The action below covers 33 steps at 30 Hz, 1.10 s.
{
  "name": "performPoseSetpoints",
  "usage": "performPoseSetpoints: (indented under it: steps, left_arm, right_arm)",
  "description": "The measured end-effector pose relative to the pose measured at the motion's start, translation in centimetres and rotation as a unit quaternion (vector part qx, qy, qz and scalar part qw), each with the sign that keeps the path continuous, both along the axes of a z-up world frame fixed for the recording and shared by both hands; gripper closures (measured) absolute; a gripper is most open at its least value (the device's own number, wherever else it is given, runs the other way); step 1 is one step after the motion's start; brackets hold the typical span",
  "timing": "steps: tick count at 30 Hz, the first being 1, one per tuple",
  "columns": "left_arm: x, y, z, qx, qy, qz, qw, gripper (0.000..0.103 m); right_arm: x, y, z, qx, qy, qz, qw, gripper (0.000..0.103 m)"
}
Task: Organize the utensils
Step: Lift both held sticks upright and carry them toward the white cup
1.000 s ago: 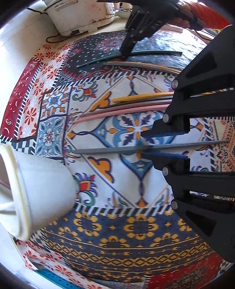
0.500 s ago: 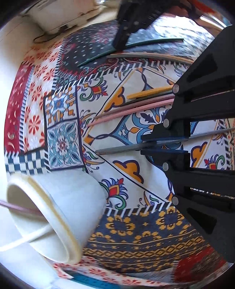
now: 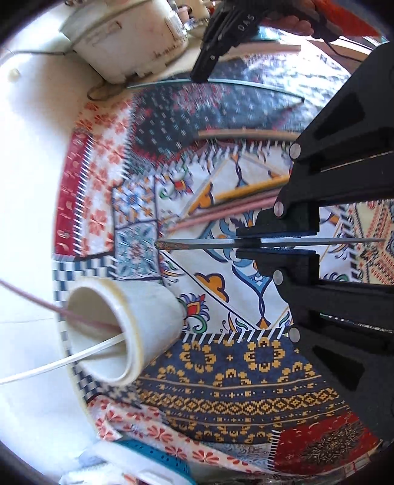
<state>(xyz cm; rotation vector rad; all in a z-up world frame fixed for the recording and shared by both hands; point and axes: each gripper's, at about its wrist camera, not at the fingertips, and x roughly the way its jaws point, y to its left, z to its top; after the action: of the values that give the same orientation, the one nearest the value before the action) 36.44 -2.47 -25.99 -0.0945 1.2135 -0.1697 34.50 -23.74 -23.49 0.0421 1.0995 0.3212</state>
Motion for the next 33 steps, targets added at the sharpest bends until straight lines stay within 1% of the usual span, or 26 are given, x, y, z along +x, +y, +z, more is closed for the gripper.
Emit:
performPoseSetpoints:
  steps: [4,7,13,23,33]
  left_arm:
    - [-1.8,1.3,2.6,-0.017,-0.03,0.009,0.9994,0.099]
    - [-3.1,2.5,4.4,-0.022,-0.05,0.015,0.9984,0.099]
    - [-4.8,3.3,7.0,-0.033,-0.086,0.032,0.9953,0.099]
    - [-6.6,5.4,11.3,-0.04,-0.144,0.044,0.9878,0.099]
    - [-6.4,7.9,15.5,-0.052,-0.202,0.063,0.976,0.099]
  right_arm:
    - [-1.3,-0.3,2.3,0.011,-0.026,0.0,1.0,0.098]
    - [-2.1,0.2,4.1,0.017,-0.046,0.003,0.999,0.098]
    - [-3.8,1.0,7.0,0.029,-0.083,0.012,0.996,0.099]
    - [-4.5,3.3,10.1,0.043,-0.121,0.026,0.991,0.099]
    - [-3.9,6.7,13.0,0.048,-0.156,0.054,0.985,0.099]
